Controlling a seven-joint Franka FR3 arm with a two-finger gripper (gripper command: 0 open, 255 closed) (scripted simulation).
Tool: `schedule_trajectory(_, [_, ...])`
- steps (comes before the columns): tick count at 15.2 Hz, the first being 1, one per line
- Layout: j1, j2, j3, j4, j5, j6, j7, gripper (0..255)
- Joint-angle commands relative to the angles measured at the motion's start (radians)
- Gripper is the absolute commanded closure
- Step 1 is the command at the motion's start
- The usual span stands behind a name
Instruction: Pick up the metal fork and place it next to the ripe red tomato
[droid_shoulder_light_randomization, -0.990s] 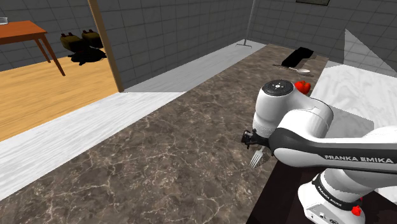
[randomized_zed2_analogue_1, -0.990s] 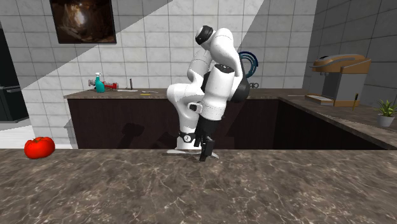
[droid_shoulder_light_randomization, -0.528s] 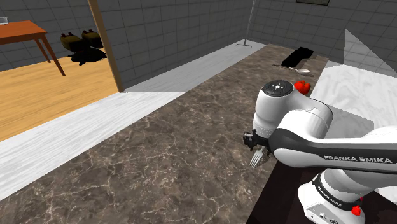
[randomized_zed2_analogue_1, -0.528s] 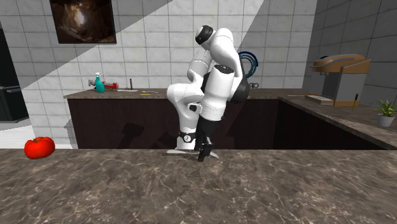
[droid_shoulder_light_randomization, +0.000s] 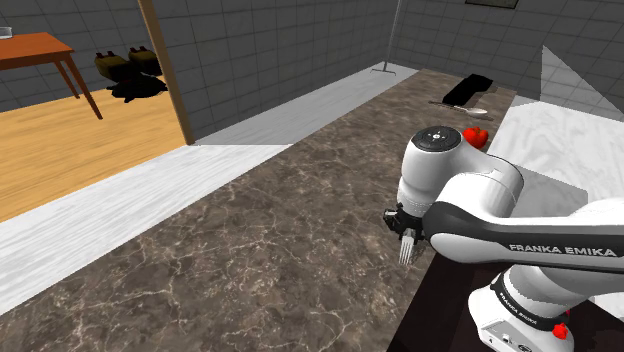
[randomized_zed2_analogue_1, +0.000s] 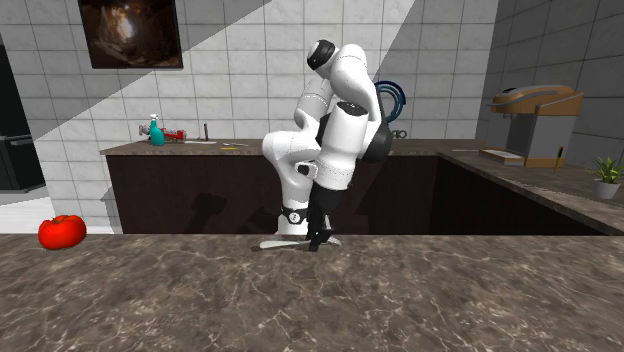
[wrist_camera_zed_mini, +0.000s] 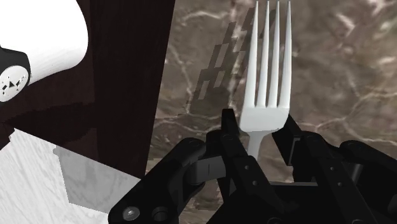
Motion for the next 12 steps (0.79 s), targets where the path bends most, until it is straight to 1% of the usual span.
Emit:
schedule_trajectory(1, [0.000, 0.000, 0.000, 0.000, 0.000, 0.001, 0.000, 255])
schedule_trajectory(6, [0.017, -0.068, -0.057, 0.031, -0.026, -0.098, -0.016, 255])
schedule_trajectory(12, [0.023, -0.132, -0.118, 0.076, -0.063, -0.205, -0.033, 255])
